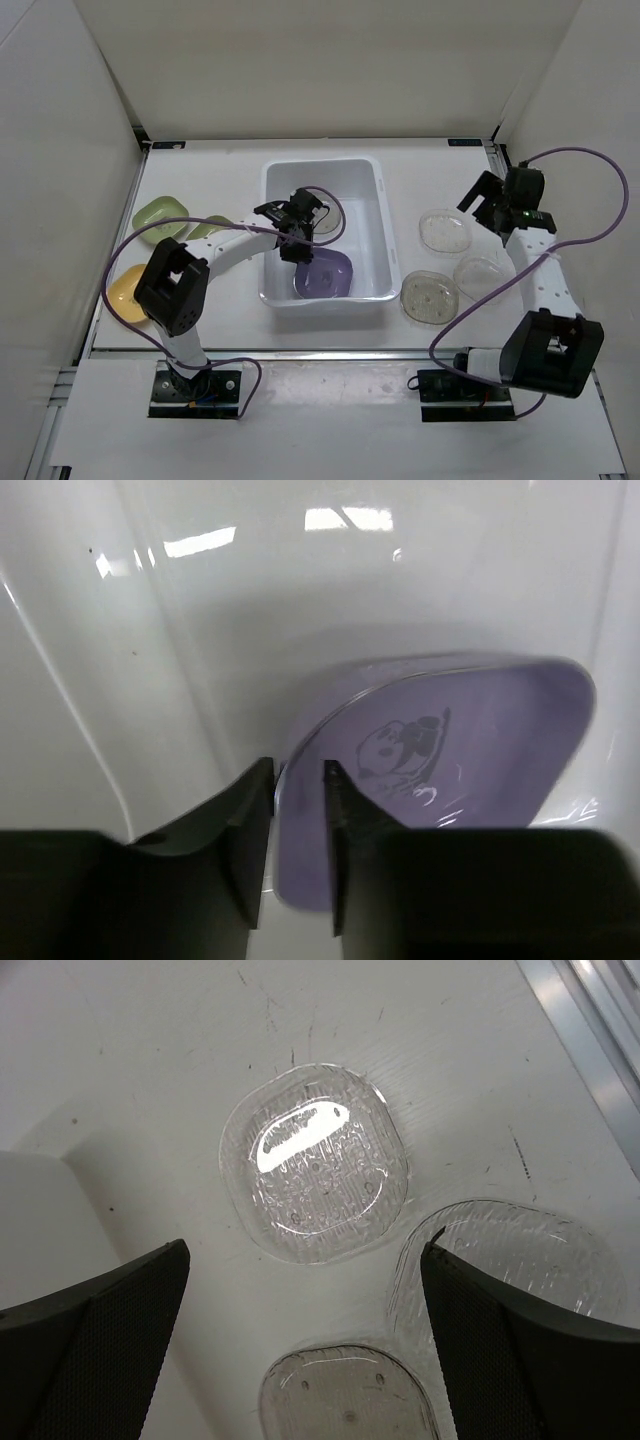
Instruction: Place the plates into the plastic bin on the countertop
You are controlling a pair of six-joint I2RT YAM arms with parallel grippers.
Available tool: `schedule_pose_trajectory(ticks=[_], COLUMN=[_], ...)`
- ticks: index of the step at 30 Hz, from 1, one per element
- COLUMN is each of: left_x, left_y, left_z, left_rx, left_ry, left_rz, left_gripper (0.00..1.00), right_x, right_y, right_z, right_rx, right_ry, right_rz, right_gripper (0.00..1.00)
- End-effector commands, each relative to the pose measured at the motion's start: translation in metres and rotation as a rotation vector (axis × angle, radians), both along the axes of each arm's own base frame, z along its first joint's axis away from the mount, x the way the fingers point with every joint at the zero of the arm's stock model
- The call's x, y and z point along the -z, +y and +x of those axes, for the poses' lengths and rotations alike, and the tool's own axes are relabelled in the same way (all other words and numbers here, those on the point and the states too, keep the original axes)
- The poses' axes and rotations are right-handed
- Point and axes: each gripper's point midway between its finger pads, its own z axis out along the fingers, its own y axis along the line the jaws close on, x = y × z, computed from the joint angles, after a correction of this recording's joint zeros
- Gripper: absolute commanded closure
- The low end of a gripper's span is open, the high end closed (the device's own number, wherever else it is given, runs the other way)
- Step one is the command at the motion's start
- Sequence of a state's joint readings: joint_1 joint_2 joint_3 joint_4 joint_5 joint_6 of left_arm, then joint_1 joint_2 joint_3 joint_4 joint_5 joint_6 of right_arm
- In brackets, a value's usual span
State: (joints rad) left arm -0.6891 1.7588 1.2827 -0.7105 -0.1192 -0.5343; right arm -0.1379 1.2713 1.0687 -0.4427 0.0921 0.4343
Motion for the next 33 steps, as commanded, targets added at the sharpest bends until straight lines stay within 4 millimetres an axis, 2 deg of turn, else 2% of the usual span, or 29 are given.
schedule_pose_trajectory(ticks=[1,3,4,6,8,10,11,13,14,19,23,24,26,27,28,29,31,32,33], left_x=[-0.010,-0.009,-0.011,-0.010,-0.020,-0.030,-0.039,-0.059,-0.069,-0.135,-0.169,-0.176,-0.186,-0.190,-0.187,-0.186,-0.179,-0.175,-0.176], left_y=[0.001,0.003,0.004,0.006,0.006,0.005,0.004,0.001,0.002,0.000,0.010,0.019,0.031,0.050,0.060,0.084,0.107,0.131,0.151], left_z=[0.002,0.000,0.001,0.000,0.006,0.010,0.013,0.022,0.027,0.055,0.075,0.082,0.090,0.097,0.101,0.109,0.108,0.113,0.107], left_rx=[-0.028,-0.026,-0.028,-0.031,-0.031,-0.028,-0.024,-0.010,-0.015,0.005,-0.022,-0.052,-0.094,-0.140,-0.166,-0.223,-0.274,-0.334,-0.394], left_ry=[-0.026,-0.019,-0.028,-0.027,-0.059,-0.085,-0.109,-0.162,-0.194,-0.378,-0.455,-0.468,-0.485,-0.490,-0.489,-0.490,-0.462,-0.455,-0.455], left_rz=[-0.006,0.006,0.007,0.020,0.012,0.007,0.000,-0.013,-0.012,-0.022,-0.032,-0.039,-0.058,-0.064,-0.062,-0.054,-0.067,-0.063,-0.080], left_gripper=[0.60,0.54,0.53,0.46,0.36,0.22,0.01,0.01,0.01,0.01,0.01,0.01,0.01,0.01,0.01,0.01,0.01,0.01,0.01], right_x=[0.017,0.026,0.037,0.041,0.055,0.067,0.071,0.074,0.087,0.113,0.128,0.136,0.140,0.147,0.149,0.153,0.162,0.164,0.171], right_y=[0.003,-0.001,0.004,0.007,0.009,0.008,0.008,-0.001,-0.004,-0.018,-0.021,-0.021,-0.023,-0.022,-0.022,-0.022,-0.021,-0.020,-0.017], right_z=[0.015,0.020,0.023,0.028,0.033,0.037,0.039,0.046,0.047,0.054,0.062,0.062,0.064,0.063,0.063,0.062,0.062,0.062,0.060], right_rx=[-0.082,-0.092,-0.134,-0.208,-0.257,-0.298,-0.318,-0.341,-0.338,-0.388,-0.394,-0.399,-0.395,-0.404,-0.404,-0.397,-0.395,-0.394,-0.402], right_ry=[-0.008,-0.001,0.026,0.030,0.052,0.083,0.090,0.085,0.120,0.155,0.155,0.174,0.185,0.200,0.204,0.213,0.232,0.234,0.246], right_rz=[-0.018,-0.026,-0.001,0.007,0.017,0.034,0.034,0.038,0.050,0.078,0.097,0.102,0.099,0.111,0.111,0.119,0.135,0.145,0.165], right_gripper=[0.01,0.01,0.01,0.01,0.01,0.01,0.01,0.01,0.01,0.02,0.04,0.06,0.10,0.15,0.17,0.20,0.27,0.32,0.41])
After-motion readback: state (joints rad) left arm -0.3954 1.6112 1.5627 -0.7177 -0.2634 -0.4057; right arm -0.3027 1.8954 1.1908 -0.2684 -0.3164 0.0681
